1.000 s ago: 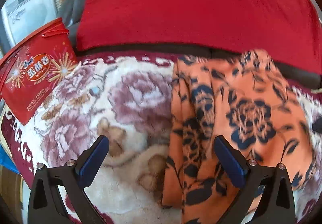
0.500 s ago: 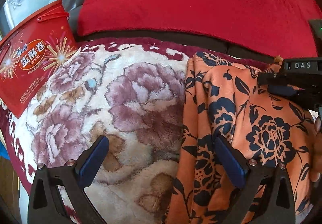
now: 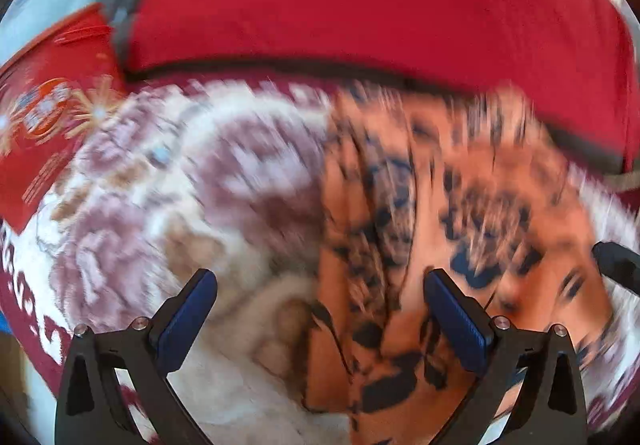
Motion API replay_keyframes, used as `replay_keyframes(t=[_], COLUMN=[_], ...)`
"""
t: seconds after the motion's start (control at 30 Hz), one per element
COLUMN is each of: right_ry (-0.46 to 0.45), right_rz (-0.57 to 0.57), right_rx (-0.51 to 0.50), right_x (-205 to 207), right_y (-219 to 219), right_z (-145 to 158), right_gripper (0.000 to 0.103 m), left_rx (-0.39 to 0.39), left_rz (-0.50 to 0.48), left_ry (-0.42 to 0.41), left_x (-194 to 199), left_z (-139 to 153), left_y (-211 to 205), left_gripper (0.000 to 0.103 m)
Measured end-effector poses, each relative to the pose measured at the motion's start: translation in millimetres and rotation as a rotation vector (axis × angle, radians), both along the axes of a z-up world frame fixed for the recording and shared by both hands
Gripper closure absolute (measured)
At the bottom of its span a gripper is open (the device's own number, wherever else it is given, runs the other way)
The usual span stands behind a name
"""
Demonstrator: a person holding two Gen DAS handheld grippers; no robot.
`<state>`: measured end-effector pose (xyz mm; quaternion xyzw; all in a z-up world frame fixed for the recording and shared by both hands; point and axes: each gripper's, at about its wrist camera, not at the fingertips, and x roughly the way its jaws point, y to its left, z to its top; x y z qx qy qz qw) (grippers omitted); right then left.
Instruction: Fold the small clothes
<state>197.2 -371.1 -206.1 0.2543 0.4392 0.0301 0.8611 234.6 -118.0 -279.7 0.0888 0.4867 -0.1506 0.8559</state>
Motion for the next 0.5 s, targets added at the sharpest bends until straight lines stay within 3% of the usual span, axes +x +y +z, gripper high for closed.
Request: replay_keyframes(t=[0.07, 0.17, 0.3, 0.37, 0.4, 0.5], right_ry=[0.012, -0.029, -0.091, -0.067, -0.029, -0.029], right_rz=[0.016, -0.006, -0.041, -0.032, -0.031, -0.051], right_rx=[-0.031, -0.002, 0.022, 0.005, -0.007, 0.014], right_x=[-10, -26, -45, -46, -46, -49], right_y=[0, -3, -10, -8, -6, -11], right_z=[-9, 2, 10, 0, -10, -21], right_gripper=[0.04, 0.041, 0.041, 0.045, 0.054, 0.057], left_rx=[0.03, 0.035, 0.034, 0.043, 0.049, 0.066], left_rz=[0.0, -0.014, -0.022, -0.023, -0.024, -0.03], left_ry=[-0.058, -0.138, -0.166, -0.186, -0.189, -0.186], left_x=[-7, -22, -29, -35, -36, -35], left_z=[6, 20, 25, 25, 26, 22], left_y=[-5, -5, -7, -9, -11, -14], left_gripper=[0.0, 0.0, 0.0, 0.0, 0.0, 0.0])
